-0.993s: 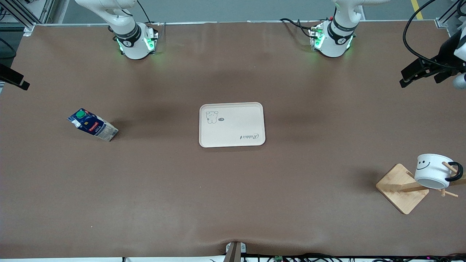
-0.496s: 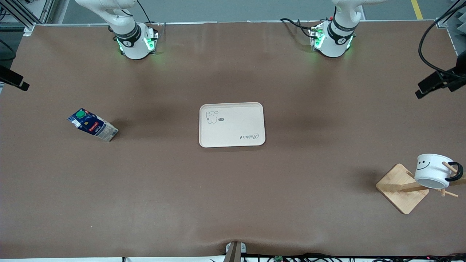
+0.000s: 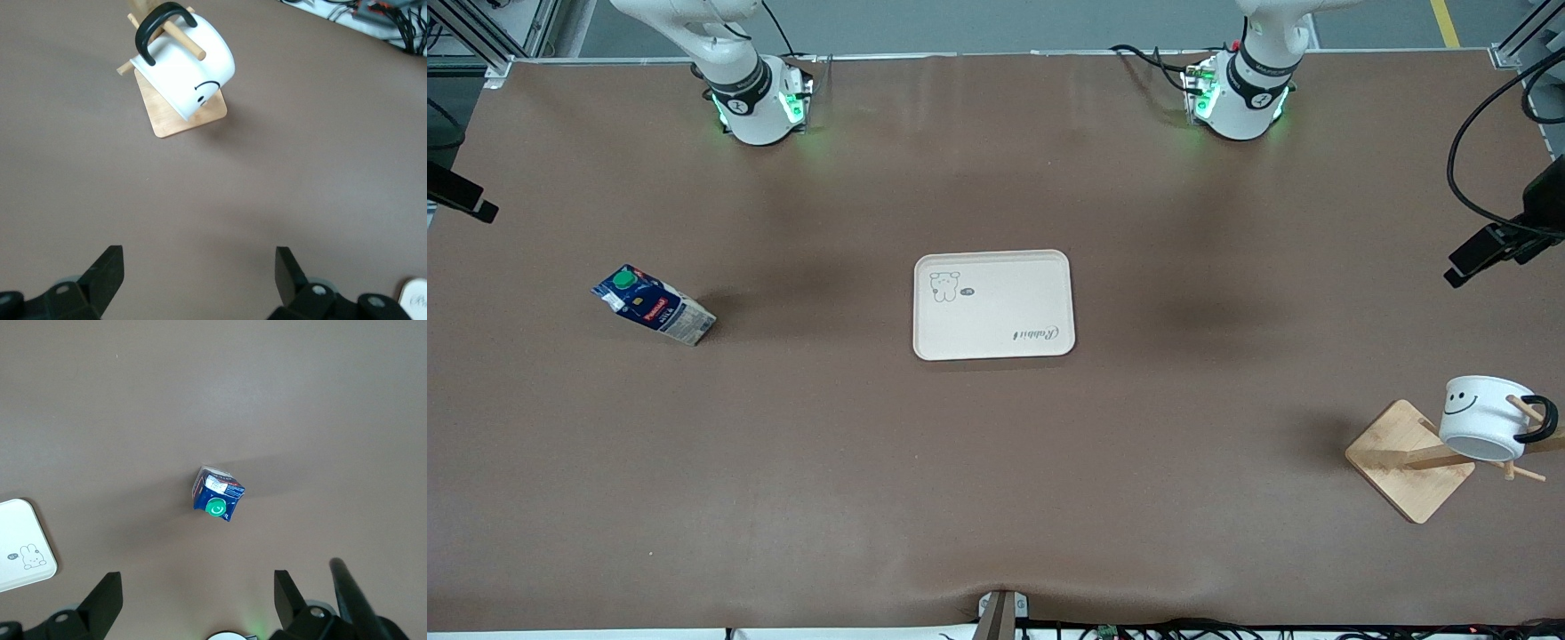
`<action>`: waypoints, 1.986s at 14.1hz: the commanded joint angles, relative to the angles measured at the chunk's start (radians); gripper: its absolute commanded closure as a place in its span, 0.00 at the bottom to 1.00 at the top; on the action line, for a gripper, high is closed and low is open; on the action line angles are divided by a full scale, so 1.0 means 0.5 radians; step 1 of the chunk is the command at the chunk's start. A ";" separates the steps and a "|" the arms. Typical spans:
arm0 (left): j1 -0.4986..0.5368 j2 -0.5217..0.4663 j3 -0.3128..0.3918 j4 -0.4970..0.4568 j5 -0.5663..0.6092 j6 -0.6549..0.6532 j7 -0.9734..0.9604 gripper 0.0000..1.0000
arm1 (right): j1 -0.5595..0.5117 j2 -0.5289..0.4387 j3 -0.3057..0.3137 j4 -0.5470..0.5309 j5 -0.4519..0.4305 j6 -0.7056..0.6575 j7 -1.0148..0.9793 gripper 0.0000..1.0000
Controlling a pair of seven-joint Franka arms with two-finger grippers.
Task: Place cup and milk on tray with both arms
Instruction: 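Move the left gripper toward the white mug on the wooden stand, then lower the left gripper and grasp the white mug's rim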
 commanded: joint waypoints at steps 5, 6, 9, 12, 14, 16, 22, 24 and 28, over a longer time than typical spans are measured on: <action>0.062 -0.075 -0.028 -0.570 -0.017 0.958 -0.193 0.00 | -0.028 0.024 0.017 0.050 0.025 0.031 0.016 0.00; 0.065 -0.041 -0.028 -0.604 -0.017 1.078 -0.193 0.00 | -0.028 0.033 0.017 0.050 0.025 0.031 0.016 0.00; 0.086 0.087 -0.028 -0.614 -0.017 1.308 -0.181 0.00 | -0.019 0.030 0.017 0.053 0.025 0.028 0.016 0.00; 0.102 0.238 -0.028 -0.602 -0.005 1.578 -0.153 0.00 | -0.028 0.045 0.017 0.053 0.019 0.028 0.016 0.00; 0.111 0.351 -0.028 -0.587 0.001 1.741 -0.059 0.00 | -0.028 0.048 0.017 0.053 0.025 0.058 0.016 0.00; 0.175 0.446 -0.028 -0.519 0.004 1.806 0.165 0.00 | -0.022 0.048 0.017 0.053 0.031 0.163 0.010 0.00; 0.203 0.535 -0.031 -0.406 0.010 1.815 0.255 0.00 | -0.013 0.048 0.020 0.053 0.034 0.169 0.010 0.00; 0.194 0.581 -0.031 -0.354 0.010 1.815 0.261 0.15 | -0.013 0.048 0.020 0.053 0.031 0.166 0.010 0.00; 0.182 0.652 -0.031 -0.341 0.010 1.889 0.261 0.29 | -0.007 0.057 0.020 0.053 0.031 0.166 0.013 0.00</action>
